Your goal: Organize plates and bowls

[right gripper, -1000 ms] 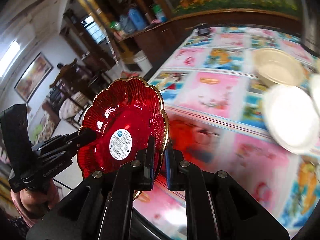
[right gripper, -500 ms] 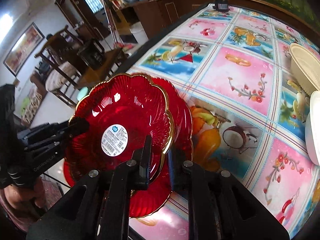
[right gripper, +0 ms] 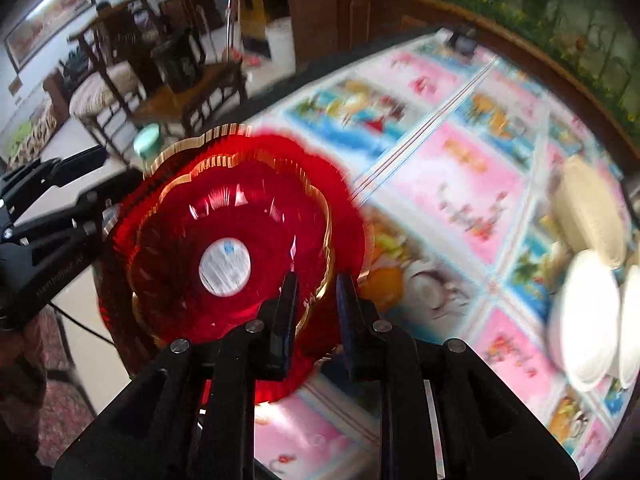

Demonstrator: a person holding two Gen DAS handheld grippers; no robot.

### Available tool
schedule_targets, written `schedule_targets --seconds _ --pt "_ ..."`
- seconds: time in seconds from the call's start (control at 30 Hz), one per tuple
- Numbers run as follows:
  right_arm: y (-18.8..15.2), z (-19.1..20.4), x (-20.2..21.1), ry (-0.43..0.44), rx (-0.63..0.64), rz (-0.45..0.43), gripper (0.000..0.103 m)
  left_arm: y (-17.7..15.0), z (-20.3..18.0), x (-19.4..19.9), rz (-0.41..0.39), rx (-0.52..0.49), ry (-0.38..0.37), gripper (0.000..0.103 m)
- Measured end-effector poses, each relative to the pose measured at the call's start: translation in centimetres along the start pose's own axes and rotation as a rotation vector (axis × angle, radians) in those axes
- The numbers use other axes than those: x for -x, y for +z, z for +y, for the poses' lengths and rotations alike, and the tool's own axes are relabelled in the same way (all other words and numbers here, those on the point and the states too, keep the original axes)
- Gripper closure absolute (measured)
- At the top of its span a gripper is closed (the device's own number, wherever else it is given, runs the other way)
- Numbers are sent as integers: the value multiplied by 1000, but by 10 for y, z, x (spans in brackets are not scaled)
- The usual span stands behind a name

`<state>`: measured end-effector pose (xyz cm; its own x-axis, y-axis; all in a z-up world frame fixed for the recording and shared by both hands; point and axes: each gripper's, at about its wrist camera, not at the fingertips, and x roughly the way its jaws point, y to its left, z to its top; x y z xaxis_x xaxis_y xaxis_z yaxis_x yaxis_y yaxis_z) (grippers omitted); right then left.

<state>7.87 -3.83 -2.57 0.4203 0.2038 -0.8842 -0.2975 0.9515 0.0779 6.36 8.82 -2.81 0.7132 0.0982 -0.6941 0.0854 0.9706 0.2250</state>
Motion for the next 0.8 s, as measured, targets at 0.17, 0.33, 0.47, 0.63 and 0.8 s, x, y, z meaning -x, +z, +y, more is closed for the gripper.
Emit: schedule_targets --seconds 0.17,0.33,0.47,0.63,0.8 --pt "-13 -38 44 137 -121 -161 83 4 -16 28 -93 -15 -10 28" --pt "-56 -86 66 265 -278 -272 82 7 -57 46 -151 -59 -52 23" --pt "-84 -109 75 224 -331 -291 82 12 -103 60 -181 -111 -120 23" --pt "-117 -146 97 188 -412 -326 82 16 -153 71 -205 -172 -184 23" --pt "-138 -177 114 143 -453 -346 82 23 -194 75 -211 -222 -228 23"
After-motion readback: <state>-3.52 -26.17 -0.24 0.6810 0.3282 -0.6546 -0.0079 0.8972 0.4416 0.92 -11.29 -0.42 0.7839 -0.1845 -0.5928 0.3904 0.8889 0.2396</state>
